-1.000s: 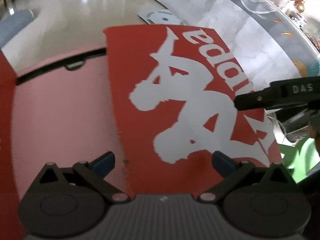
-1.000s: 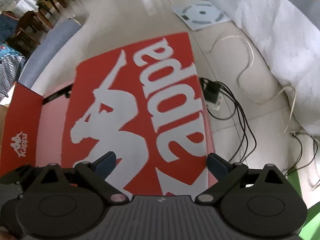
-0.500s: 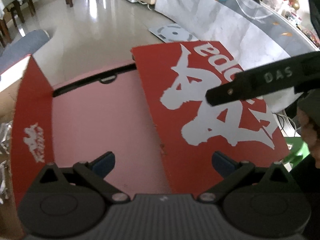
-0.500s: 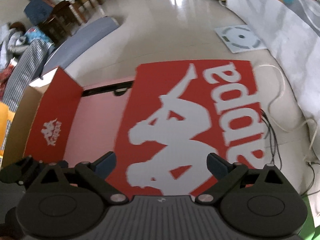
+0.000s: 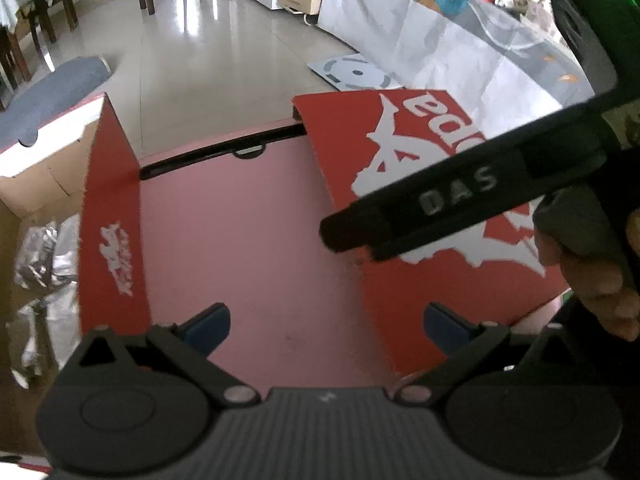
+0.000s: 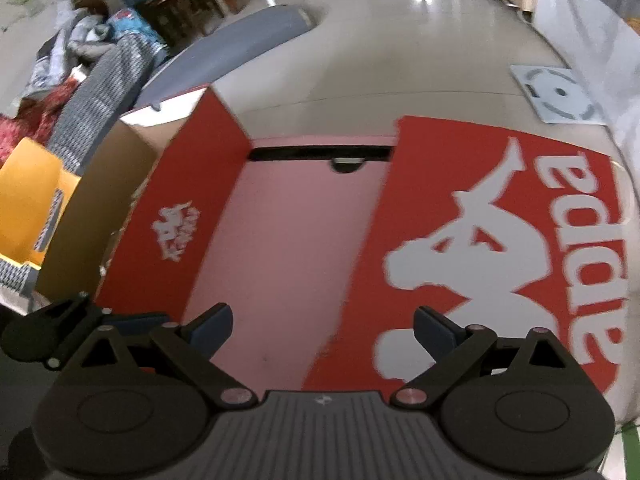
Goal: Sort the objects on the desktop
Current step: 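Swing the red lid open on its hinge with the right gripper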
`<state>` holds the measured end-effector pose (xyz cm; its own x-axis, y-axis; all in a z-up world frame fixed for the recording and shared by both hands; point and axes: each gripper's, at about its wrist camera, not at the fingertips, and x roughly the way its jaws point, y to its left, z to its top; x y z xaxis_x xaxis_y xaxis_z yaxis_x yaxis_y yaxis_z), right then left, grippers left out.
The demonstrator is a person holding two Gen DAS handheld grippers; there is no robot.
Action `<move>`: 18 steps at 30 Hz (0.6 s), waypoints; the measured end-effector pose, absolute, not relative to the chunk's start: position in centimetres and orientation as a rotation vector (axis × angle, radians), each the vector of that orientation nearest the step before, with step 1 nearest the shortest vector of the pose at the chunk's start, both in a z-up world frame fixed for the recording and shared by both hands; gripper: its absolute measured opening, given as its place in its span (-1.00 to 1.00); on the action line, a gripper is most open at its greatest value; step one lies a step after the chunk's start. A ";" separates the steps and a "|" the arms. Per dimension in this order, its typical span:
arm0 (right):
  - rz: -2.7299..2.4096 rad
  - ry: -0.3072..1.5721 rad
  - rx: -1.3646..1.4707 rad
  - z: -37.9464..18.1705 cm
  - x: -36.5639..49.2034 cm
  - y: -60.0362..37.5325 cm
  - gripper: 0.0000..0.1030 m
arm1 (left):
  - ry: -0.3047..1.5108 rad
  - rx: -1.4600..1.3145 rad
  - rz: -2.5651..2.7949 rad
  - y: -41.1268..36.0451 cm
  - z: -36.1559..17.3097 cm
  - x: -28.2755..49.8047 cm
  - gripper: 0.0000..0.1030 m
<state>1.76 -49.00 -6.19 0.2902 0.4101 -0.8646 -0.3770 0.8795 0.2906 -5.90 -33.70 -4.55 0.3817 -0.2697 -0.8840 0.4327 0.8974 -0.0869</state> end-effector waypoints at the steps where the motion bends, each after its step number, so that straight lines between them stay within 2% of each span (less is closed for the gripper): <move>1: 0.524 1.174 0.019 -6.2 1.7 -48.5 0.88 | 1.089 0.187 -0.440 -33.6 -4.5 -6.0 1.00; 18: 0.582 1.109 -0.009 -4.4 1.2 -44.2 0.87 | 1.067 0.168 -0.353 -29.5 -3.1 -6.0 1.00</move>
<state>1.23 -44.19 -4.40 0.3128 0.4367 -0.8435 -0.4456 0.8517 0.2758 -6.01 -29.51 -3.13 0.4337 -0.2019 -0.8781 0.3624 0.9314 -0.0351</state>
